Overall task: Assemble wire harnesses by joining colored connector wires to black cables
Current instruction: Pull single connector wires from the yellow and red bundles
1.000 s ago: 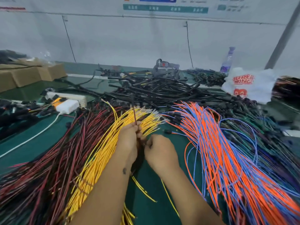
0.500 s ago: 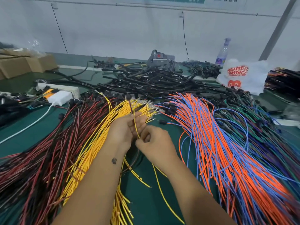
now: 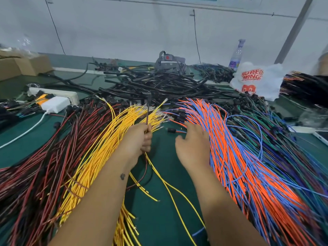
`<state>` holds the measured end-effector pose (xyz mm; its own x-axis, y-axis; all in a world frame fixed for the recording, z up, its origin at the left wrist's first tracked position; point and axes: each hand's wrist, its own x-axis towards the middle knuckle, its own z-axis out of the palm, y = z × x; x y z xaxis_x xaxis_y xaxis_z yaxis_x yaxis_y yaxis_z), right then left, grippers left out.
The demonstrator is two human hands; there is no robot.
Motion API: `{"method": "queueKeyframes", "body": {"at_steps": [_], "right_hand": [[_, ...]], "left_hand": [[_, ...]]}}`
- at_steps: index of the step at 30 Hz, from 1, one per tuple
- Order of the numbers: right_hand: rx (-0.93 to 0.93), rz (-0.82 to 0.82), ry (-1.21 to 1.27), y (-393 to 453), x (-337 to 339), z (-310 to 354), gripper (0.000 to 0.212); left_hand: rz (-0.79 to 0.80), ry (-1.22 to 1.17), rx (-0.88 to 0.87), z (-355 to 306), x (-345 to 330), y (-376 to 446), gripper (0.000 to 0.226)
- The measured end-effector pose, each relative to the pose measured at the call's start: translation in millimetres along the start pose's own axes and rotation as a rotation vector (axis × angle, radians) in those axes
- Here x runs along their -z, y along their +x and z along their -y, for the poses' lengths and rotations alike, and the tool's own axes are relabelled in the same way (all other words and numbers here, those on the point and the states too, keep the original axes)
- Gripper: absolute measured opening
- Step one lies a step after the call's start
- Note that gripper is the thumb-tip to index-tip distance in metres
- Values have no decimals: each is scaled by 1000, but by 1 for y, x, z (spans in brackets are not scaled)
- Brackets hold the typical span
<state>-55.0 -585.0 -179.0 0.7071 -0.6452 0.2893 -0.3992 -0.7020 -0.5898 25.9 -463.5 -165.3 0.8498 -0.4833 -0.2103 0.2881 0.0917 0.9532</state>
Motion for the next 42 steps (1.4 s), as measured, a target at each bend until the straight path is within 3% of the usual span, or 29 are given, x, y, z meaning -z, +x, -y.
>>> {"method": "queueKeyframes", "body": {"at_steps": [4,8,13,18,20,23,28,32,37,42], "right_hand": [[61,133,-292,-2,-1,-3,36],[53,101,-362,-1,-5,-2,39],[25,46,-388,1,-10,-2,35],[113,-46,-425,-1,-8,2,20],[191,-114,-301,0,-4,5,15],[189,-252,161,6,7,18,6],[-25,-140,669,16,20,39,20],[-142,-33,930,27,21,48,10],[-127,35,930,28,19,53,18],[-144,-5,974,27,16,56,20]], "left_hand": [[-65,39,29,0,-4,-1,30],[-58,8,18,-2,-3,-2,29],[-55,138,-227,6,-1,-6,29],[-38,158,-323,10,-2,-5,30],[-49,166,-361,12,-2,-4,32],[-35,114,-384,13,-7,-6,30],[80,-16,-346,12,-16,-9,28],[151,-41,-316,12,-21,-13,37],[199,-27,-339,10,-22,-15,43],[168,-42,-266,10,-19,-13,27]]}}
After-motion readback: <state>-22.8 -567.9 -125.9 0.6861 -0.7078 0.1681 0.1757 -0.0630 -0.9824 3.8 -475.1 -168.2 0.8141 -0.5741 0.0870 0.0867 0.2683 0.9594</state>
